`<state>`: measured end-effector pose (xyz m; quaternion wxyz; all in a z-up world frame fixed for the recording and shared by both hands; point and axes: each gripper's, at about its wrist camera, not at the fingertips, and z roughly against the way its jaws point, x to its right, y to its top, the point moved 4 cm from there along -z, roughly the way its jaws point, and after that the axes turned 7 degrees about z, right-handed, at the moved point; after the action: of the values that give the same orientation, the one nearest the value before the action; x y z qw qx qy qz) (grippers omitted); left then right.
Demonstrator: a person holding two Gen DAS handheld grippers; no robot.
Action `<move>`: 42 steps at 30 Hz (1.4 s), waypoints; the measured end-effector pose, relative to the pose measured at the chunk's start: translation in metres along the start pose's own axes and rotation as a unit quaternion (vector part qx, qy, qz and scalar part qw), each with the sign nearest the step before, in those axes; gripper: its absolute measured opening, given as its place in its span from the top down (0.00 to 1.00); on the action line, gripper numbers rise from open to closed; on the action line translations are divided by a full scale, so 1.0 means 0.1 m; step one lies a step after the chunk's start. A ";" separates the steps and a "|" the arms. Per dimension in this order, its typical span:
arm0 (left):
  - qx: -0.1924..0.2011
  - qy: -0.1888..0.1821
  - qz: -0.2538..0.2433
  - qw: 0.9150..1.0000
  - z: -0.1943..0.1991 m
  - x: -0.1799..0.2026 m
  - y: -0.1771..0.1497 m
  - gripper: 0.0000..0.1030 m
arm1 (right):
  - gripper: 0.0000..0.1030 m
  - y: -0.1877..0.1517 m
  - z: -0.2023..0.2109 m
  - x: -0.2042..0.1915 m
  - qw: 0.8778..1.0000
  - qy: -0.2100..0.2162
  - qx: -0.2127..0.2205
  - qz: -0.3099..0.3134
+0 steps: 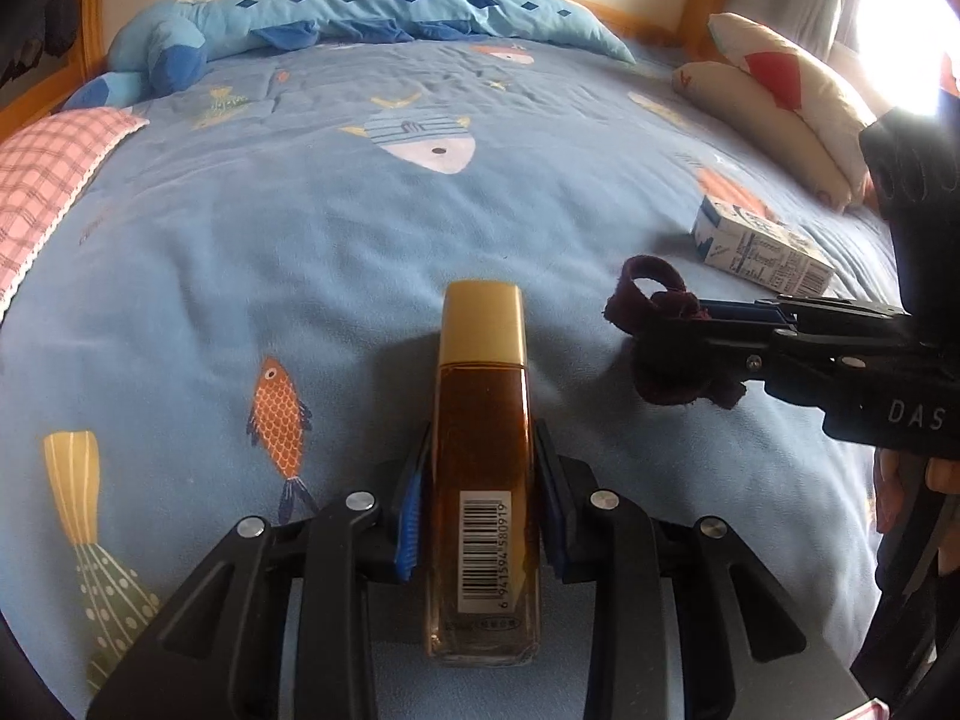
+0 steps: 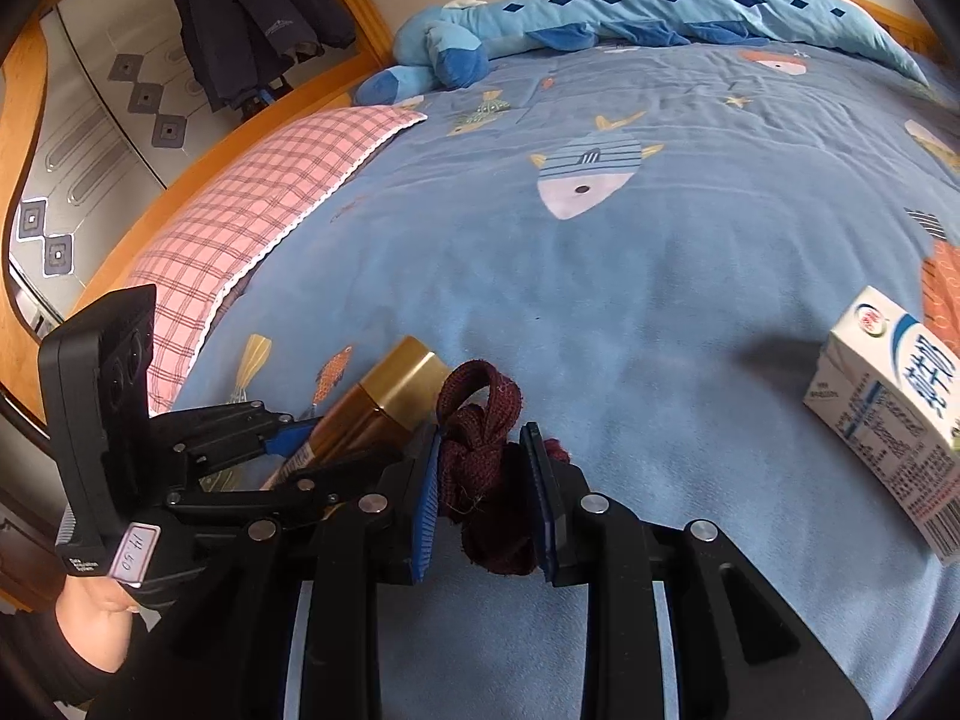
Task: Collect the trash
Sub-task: 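Carry the bottle and scrunchie off the bed over the yellow bucket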
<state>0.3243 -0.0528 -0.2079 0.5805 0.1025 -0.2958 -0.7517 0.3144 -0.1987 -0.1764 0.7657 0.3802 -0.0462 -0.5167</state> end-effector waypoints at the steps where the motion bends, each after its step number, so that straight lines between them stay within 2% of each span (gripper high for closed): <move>1: 0.002 -0.002 -0.001 1.000 0.03 0.02 0.01 0.69 | 0.75 -0.01 0.03 0.01 1.000 -0.001 0.001 -0.001; 6: 0.021 -0.019 -0.025 0.999 0.30 0.29 0.05 0.69 | 0.75 -0.07 0.23 0.02 1.000 -0.011 0.012 -0.005; 9: 0.033 -0.034 -0.046 0.998 0.47 0.54 0.08 0.69 | 0.75 -0.15 0.50 0.00 0.999 -0.023 0.029 0.001; 15: 0.048 -0.079 -0.098 0.991 0.77 1.21 0.01 0.69 | 0.75 -0.43 1.28 0.08 0.995 -0.060 0.080 -0.015; 19: 0.042 -0.121 -0.134 0.983 0.87 1.76 -0.14 0.69 | 0.75 -0.80 1.97 0.20 0.986 -0.110 0.116 -0.047; 23: 0.027 -0.169 -0.173 0.970 0.91 2.37 -0.41 0.69 | 0.75 -1.29 2.61 0.28 0.974 -0.156 0.145 -0.083; 29: -0.007 -0.231 -0.228 0.946 0.95 3.19 -0.89 0.69 | 0.75 -2.15 3.37 0.32 0.952 -0.231 0.154 -0.131; 35: -0.046 -0.277 -0.279 0.918 1.01 3.89 -1.43 0.69 | 0.75 -3.03 3.78 0.30 0.928 -0.287 0.139 -0.193; 40: -0.081 -0.303 -0.320 0.894 1.03 4.31 -1.94 0.69 | 0.75 -3.78 3.98 0.26 0.907 -0.316 0.120 -0.252; 42: -0.096 -0.309 -0.328 0.887 1.01 4.43 -2.10 0.69 | 0.75 -4.04 4.00 0.25 0.896 -0.334 0.108 -0.271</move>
<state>-0.0316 -0.4016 -0.1617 0.1869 -0.0998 -0.3365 -0.9175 -0.1646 -0.5043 -0.1561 0.4894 0.2632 -0.2500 -0.7929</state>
